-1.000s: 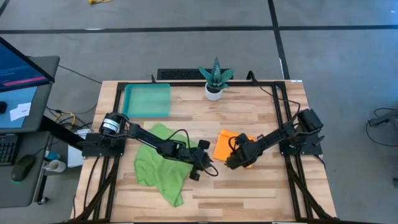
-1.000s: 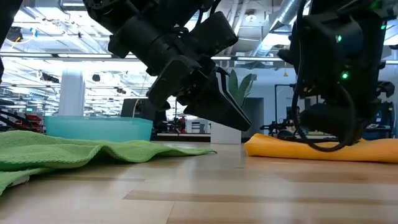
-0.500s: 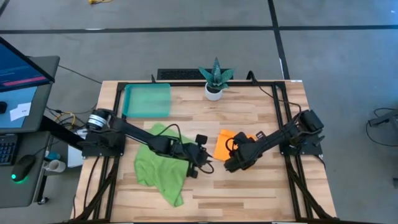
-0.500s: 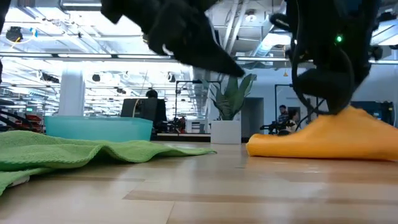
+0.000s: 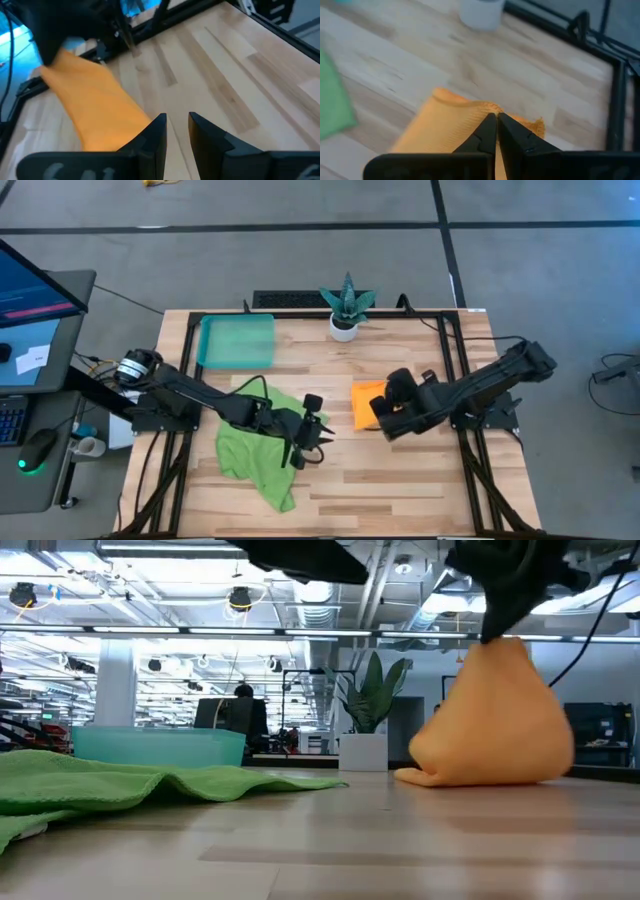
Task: Roll microfiber towels into tight, uniform cylinder then place into a basket
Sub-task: Fold the yellow microfiber cloth
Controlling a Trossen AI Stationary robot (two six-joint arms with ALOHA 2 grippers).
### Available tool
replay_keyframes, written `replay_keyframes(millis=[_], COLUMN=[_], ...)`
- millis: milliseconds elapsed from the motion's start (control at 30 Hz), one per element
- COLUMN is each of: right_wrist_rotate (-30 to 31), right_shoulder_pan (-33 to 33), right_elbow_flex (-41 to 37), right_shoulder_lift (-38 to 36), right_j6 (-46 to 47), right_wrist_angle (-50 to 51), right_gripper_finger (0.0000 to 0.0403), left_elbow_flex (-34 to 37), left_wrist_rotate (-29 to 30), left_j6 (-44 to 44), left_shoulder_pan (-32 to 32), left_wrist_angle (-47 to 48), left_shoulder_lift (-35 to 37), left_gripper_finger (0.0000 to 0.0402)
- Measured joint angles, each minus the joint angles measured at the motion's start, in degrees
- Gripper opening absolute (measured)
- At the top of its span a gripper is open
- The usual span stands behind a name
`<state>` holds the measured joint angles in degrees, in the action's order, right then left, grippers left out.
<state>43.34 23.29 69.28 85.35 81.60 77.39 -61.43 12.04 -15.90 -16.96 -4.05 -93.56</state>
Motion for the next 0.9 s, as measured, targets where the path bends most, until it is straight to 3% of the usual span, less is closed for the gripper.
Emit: replay_keyframes(millis=[200, 367, 500, 900], right_wrist_rotate=[8.04, 8.64, 12.47, 12.26], right_shoulder_pan=[4.78, 7.06, 8.24, 6.93], right_elbow_flex=[-0.01, -0.02, 0.0, -0.02], right_shoulder_lift=[0.25, 0.11, -0.53, -0.45], right_j6=[0.94, 1.46, 2.45, 2.14], right_wrist_angle=[-3.94, -4.22, -4.38, -4.78], right_gripper_finger=[0.0038, 0.0038, 0.0038, 0.0038], left_elbow_flex=[7.36, 10.9, 11.7, 12.92], left_wrist_rotate=[-1.63, -8.33, -11.85, -11.82], left_j6=[-1.08, 1.28, 4.67, 7.59], left_shoulder_pan=[0.91, 4.42, 6.95, 8.56], left_wrist_angle=[-13.26, -21.32, -22.34, -22.36], left_shoulder_lift=[-0.2, -0.22, -0.22, -5.15], left_gripper_finger=[0.0072, 0.0072, 0.0072, 0.0072])
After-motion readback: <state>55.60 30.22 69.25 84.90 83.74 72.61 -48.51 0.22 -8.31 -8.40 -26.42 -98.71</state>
